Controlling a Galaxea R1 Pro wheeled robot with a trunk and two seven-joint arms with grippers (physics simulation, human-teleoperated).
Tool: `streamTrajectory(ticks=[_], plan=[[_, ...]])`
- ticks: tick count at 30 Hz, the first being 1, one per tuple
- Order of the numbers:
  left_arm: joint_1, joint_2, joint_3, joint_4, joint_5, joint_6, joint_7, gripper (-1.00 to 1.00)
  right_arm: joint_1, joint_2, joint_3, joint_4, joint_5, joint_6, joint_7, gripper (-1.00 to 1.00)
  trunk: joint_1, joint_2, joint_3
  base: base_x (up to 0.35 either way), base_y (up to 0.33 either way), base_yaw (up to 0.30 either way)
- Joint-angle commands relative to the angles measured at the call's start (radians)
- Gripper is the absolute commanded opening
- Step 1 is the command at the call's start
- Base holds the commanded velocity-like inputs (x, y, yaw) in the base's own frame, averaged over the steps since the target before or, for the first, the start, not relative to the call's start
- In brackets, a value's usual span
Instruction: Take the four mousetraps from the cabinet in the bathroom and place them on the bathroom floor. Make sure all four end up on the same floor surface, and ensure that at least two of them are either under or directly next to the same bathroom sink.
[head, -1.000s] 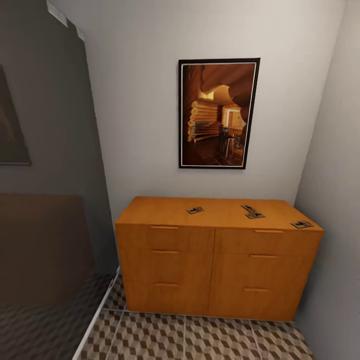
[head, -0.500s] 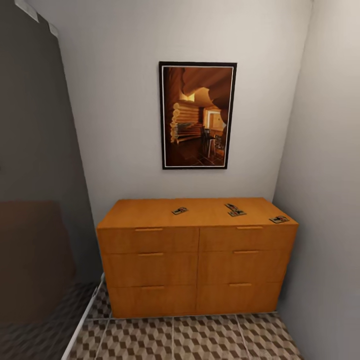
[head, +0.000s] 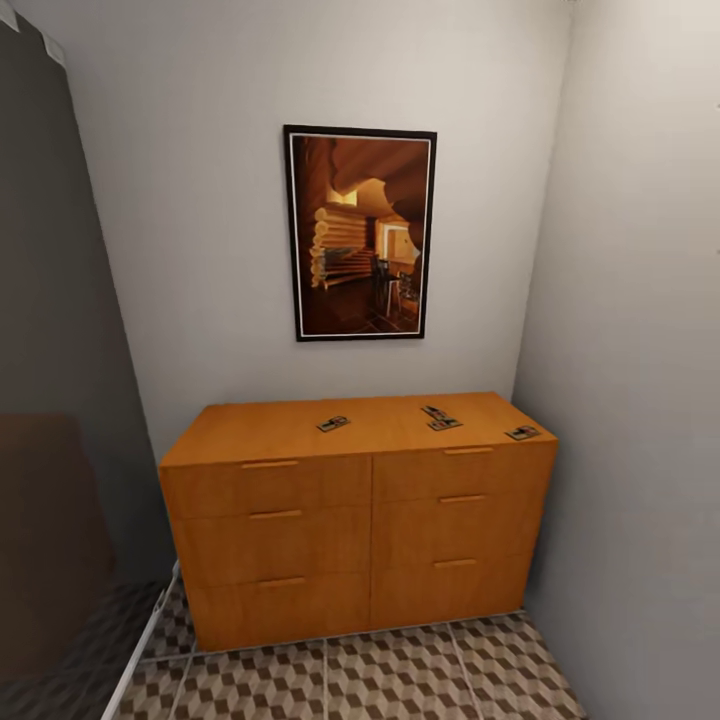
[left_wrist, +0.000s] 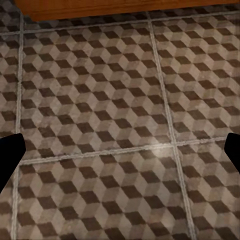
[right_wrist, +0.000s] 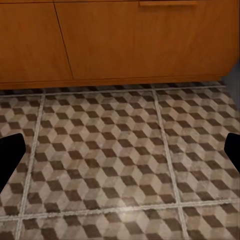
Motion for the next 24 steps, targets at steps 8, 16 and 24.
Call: streamTrajectory(ticks=[8, 16, 24], plan=[[0.000, 0.000, 0.000, -0.001, -0.001, -0.003, 0.001, 1.00, -0.001, 0.000, 0.001, 0.001, 0.005, -0.003, -0.003, 1.00, 0.000, -0.001, 0.000, 0.000, 0.000, -0.034], [0.000, 0.000, 0.000, -0.001, -0.001, -0.002, 0.001, 1.00, -0.001, 0.000, 0.001, 0.000, 0.005, -0.003, -0.003, 1.00, 0.000, -0.001, 0.000, 0.000, 0.000, -0.004], [0.000, 0.000, 0.000, -0.001, -0.001, -0.003, 0.001, 1.00, -0.001, 0.000, 0.001, 0.001, 0.005, -0.003, -0.004, 1.00, 0.000, -0.001, 0.000, 0.000, 0.000, 0.000]])
